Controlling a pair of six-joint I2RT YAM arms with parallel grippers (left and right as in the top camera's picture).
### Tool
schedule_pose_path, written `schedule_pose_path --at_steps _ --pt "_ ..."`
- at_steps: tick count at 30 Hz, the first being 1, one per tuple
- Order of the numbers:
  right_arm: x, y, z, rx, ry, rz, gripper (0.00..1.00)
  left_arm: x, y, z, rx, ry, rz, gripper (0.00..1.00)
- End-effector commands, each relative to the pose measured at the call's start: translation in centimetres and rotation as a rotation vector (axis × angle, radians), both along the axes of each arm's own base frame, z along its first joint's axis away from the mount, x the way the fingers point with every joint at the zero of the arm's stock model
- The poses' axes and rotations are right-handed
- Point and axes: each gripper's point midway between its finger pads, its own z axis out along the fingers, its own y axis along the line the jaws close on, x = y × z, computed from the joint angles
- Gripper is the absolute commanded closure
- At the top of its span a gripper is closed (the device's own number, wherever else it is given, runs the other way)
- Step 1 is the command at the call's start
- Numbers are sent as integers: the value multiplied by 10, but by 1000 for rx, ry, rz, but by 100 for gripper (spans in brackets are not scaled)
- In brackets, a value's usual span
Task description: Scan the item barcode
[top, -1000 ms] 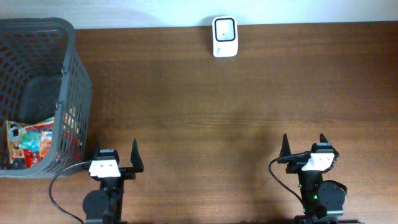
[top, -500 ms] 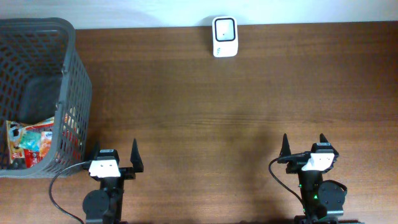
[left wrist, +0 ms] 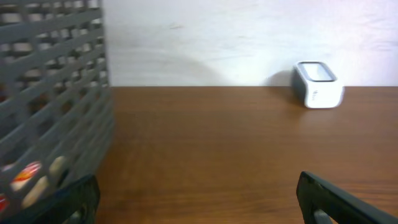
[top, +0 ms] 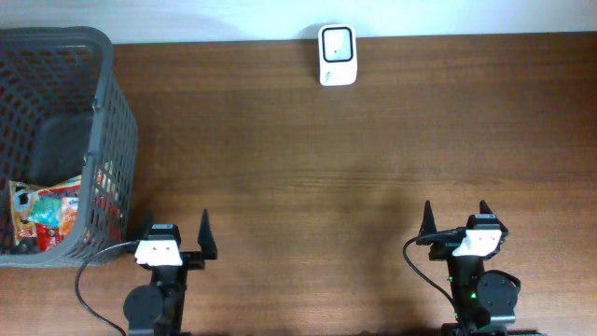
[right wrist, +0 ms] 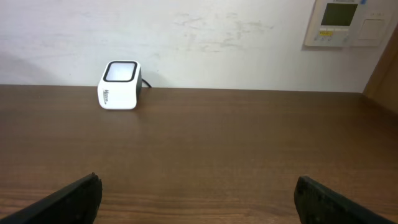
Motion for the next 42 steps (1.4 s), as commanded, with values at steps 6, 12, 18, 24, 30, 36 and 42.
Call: schedule_pose_path --at_steps 6,12,18,24,30,36,42 --pt "0 -3 -2 5 2 -18 2 -31 -75 92 48 -388 -454 1" --pt "0 -3 -2 5 2 -18 2 -44 -64 162 79 -443 -378 1" --pt "0 -3 -2 5 2 -18 2 -22 -79 193 -41 -40 -482 1" --pt "0 -3 -2 5 2 -18 2 6 -76 231 -12 22 -465 1" --pt "0 -3 -2 5 2 -18 2 41 -55 216 -78 514 -325 1" --pt "0 -3 -2 5 2 -18 2 54 58 234 -197 532 368 1" --pt "0 -3 -2 5 2 -18 2 24 144 271 -308 371 721 1"
